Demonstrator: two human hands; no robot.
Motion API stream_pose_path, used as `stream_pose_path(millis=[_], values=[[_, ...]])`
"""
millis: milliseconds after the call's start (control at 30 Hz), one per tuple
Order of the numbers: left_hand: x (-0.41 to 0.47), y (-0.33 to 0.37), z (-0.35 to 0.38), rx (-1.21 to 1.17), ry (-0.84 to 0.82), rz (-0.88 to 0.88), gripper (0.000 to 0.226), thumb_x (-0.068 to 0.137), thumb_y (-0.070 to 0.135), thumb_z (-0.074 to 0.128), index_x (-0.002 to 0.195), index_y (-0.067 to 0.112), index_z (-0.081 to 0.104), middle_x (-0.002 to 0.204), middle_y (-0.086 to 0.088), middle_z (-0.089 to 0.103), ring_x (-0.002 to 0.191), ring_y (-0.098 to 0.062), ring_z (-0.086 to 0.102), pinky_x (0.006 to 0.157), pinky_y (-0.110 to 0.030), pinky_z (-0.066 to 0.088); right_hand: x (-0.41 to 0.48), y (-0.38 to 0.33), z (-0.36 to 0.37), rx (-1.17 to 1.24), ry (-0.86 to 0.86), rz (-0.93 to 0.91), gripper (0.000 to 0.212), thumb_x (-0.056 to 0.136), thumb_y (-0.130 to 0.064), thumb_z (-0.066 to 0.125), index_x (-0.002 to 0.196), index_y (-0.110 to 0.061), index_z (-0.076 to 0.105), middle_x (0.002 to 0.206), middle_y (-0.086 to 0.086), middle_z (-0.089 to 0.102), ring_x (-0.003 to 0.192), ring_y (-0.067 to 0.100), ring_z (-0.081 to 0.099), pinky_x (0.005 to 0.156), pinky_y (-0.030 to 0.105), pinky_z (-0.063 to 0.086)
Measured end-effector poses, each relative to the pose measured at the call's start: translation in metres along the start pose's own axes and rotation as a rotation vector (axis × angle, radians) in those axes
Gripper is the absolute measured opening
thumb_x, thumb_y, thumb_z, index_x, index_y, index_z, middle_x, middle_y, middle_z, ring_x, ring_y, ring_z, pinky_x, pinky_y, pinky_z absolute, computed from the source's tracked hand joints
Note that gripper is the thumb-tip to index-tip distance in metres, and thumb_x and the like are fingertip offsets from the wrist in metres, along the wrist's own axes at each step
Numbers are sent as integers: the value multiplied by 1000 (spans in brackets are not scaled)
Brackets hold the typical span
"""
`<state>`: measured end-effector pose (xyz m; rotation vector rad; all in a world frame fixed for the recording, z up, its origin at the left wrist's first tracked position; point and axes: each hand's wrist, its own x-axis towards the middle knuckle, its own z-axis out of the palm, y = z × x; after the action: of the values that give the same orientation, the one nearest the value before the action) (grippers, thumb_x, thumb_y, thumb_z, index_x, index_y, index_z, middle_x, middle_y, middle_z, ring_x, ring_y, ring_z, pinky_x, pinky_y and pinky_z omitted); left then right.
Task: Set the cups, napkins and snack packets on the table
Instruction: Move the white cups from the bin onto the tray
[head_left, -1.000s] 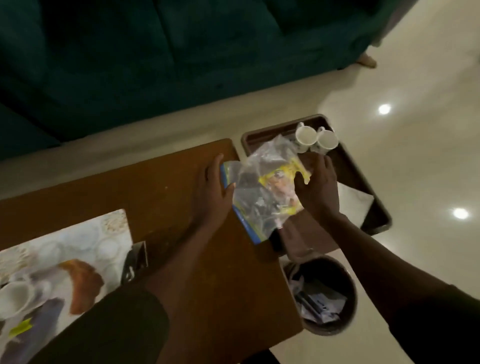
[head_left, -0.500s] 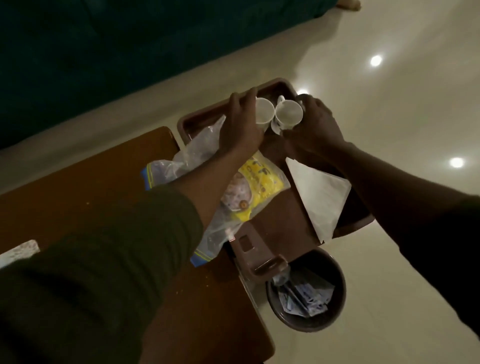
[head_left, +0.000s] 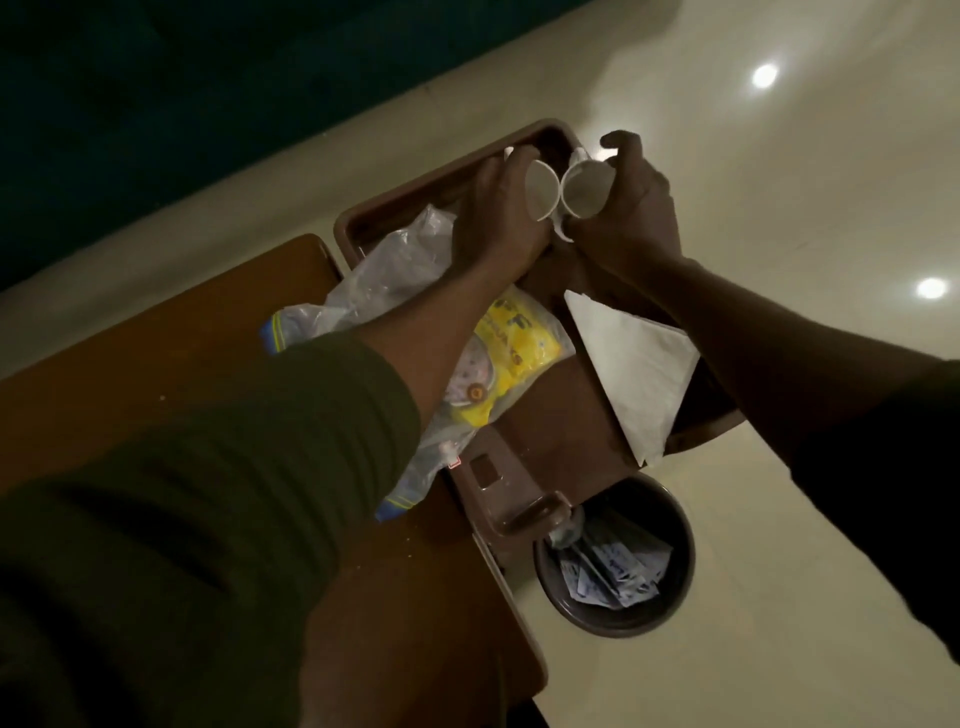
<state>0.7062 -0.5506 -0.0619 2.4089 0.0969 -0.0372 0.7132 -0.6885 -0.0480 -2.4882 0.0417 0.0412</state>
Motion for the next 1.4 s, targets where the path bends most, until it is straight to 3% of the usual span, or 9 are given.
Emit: stream_pose_path(millis=[100,200,367,533,933,1100,1200,1300,1400], values=[[-31,-5,-84,-42,229,25,63,73,22,71,133,23,52,128,-7,57,119,-27,54,86,-28,42,-27,-85,-18,-6,20,-163,83,65,-34,76,137,-14,40,126,10,59,113,27,55,79,24,35],[-35,-3,-93,-76,291,25,63,75,25,73,134,23,52,126,-7,57,115,-25,55,78,-21,37,-28,-100,-26,-6,22,-200,85,68,-37,77,140,-15,37,135,11,53,120,27,50,85,23,35],[-79,-11,-90,-158,306,-77,64,76,22,73,136,23,50,129,-5,55,117,-21,56,89,-25,43,-53,-103,-13,-33,-7,-230,81,70,-41,75,139,-20,39,131,8,54,119,28,51,88,36,46],[-152,-91,-162,-153,437,-167,65,77,21,75,136,19,50,130,-6,55,119,-20,54,88,-18,39,-112,-195,46,-8,-117,-394,80,68,-32,77,138,-18,41,128,9,55,118,31,50,85,37,45],[-371,-228,-280,-150,548,-431,67,78,30,75,139,24,47,138,-6,54,126,-23,53,97,-29,47,-314,-334,173,-9,-363,-506,78,70,-28,78,138,-23,41,131,8,52,120,28,48,82,37,46],[-469,-271,-314,-48,591,-485,68,75,35,74,137,26,47,130,-2,54,120,-19,55,89,-32,53,-404,-373,206,20,-455,-547,77,69,-26,78,138,-24,43,133,7,52,121,29,51,87,45,53],[-531,-299,-317,18,552,-474,70,75,40,71,138,27,44,134,-2,55,122,-22,56,89,-35,55,-461,-378,231,-18,-494,-538,79,67,-31,79,137,-25,43,133,7,55,119,29,54,86,43,55],[-589,-330,-312,34,464,-561,71,77,45,69,140,37,37,134,5,53,121,-17,56,87,-35,57,-511,-378,257,-59,-528,-539,80,70,-30,77,140,-25,37,147,4,42,134,28,43,91,42,53],[-622,-359,-310,12,429,-660,71,74,45,70,136,38,37,134,7,52,116,-19,60,82,-36,58,-541,-377,280,-87,-569,-443,80,67,-28,76,138,-27,38,141,4,45,127,31,49,80,43,54]])
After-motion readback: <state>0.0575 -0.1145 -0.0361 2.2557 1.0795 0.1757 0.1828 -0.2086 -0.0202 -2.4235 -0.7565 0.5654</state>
